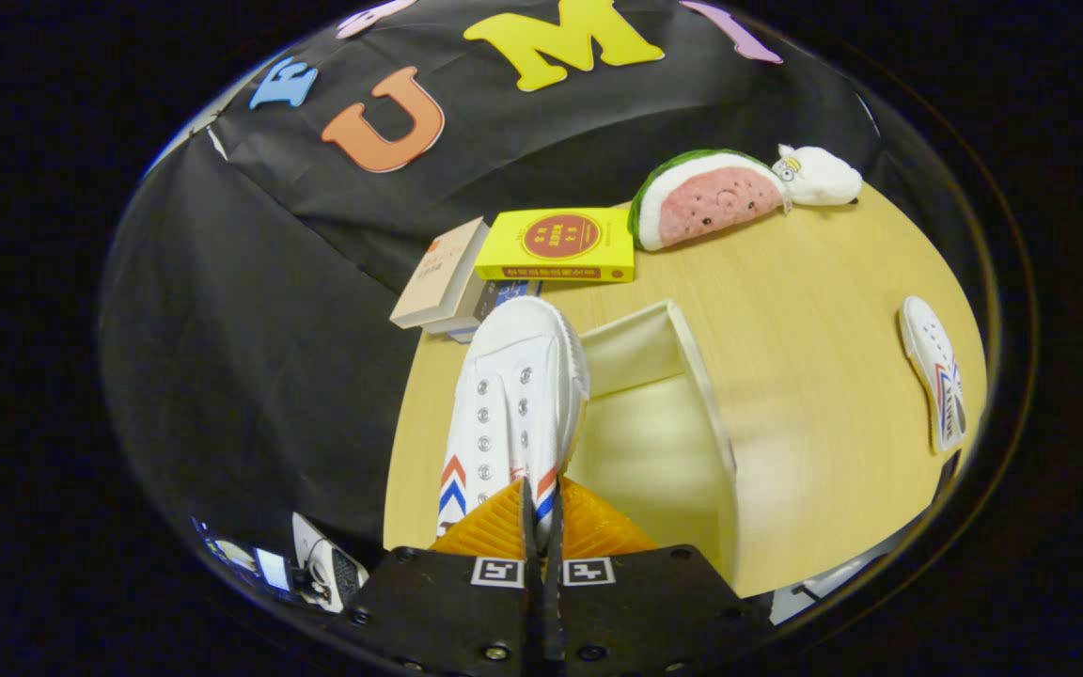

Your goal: Open the storage box then place both shoes into the box .Put the left shoe in first, then the right shoe, with the right side of both shoes facing outward in a uniform manner.

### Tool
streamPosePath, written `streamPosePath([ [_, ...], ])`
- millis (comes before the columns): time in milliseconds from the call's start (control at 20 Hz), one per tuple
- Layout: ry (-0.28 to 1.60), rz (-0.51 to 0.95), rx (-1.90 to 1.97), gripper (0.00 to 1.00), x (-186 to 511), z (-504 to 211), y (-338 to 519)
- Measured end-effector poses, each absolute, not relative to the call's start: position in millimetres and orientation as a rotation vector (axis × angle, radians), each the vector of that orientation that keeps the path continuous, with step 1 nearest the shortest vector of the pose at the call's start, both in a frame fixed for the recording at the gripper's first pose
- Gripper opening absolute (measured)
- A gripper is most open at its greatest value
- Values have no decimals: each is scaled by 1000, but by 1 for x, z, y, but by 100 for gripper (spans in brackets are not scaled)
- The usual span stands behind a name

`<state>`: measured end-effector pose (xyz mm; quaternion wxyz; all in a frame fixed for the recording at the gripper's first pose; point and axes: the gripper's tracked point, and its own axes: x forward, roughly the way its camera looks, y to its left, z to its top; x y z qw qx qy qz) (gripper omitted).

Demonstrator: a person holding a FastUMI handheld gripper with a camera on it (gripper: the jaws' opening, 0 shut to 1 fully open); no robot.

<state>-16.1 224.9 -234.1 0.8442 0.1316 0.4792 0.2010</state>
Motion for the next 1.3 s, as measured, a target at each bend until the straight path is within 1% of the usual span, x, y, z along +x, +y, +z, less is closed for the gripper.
streamPosePath([
  [300, 1048, 358, 202, 0, -17, -280, 235],
  [550, 1062, 355, 118, 1, -11, -300, 246],
  [650, 1060, 347, 101, 2, -8, -302, 247],
  [700, 1073, 349, 97, 6, -9, -306, 248],
  [750, 1081, 355, 101, 6, -10, -307, 247],
  [850, 1089, 406, 144, 14, -14, -304, 258],
  [900, 1075, 424, 148, 23, -13, -300, 261],
  [950, 1056, 435, 134, 34, -12, -295, 261],
  [1100, 925, 479, 96, 78, -5, -264, 257],
  [1200, 776, 485, 21, 91, 5, -237, 241],
  [1300, 614, 462, -68, 91, 12, -205, 220],
])
